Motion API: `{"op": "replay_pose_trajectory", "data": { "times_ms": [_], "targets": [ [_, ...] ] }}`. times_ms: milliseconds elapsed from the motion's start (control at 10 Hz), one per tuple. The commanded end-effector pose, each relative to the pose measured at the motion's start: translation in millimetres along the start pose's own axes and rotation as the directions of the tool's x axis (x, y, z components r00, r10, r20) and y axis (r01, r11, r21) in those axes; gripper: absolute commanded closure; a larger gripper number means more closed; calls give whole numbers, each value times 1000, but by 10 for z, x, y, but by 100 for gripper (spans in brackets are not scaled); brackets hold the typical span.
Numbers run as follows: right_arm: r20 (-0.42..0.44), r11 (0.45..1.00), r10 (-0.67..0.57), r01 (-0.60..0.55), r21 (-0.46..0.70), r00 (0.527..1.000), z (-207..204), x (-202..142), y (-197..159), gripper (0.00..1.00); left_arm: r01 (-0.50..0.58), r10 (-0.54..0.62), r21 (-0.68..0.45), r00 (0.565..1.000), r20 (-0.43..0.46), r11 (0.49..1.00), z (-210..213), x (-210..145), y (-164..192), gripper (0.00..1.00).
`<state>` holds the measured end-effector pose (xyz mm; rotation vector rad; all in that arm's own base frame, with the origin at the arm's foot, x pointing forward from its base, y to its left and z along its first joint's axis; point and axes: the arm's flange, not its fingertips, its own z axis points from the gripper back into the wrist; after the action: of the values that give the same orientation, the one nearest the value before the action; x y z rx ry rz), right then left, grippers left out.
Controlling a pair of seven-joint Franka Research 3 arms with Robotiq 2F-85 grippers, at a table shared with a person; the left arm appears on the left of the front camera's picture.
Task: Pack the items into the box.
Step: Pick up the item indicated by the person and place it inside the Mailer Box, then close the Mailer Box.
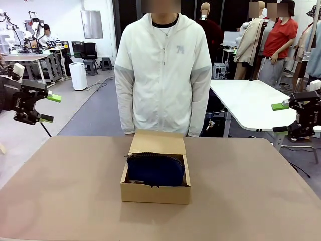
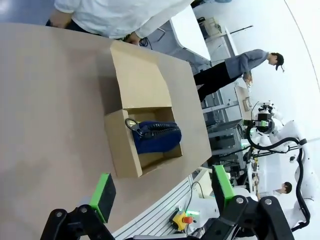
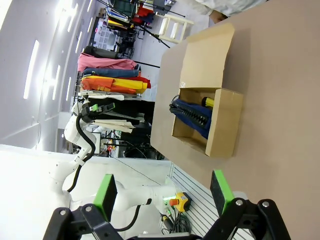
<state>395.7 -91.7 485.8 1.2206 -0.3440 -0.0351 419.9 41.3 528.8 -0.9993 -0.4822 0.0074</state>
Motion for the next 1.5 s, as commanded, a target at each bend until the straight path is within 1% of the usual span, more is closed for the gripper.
{"op": "replay_pose_trajectory", "data": {
  "times_ms": [0, 1400],
  "targets": [
    [-9, 1000, 12, -12, -2, 1000, 23, 12, 25, 0, -13, 13, -2, 1000, -6, 1000, 51, 22, 32, 0],
    [-9, 1000, 12, -12, -2, 1000, 23, 12, 25, 0, -13, 13, -2, 1000, -6, 1000, 51, 22, 32, 0]
  ]
}}
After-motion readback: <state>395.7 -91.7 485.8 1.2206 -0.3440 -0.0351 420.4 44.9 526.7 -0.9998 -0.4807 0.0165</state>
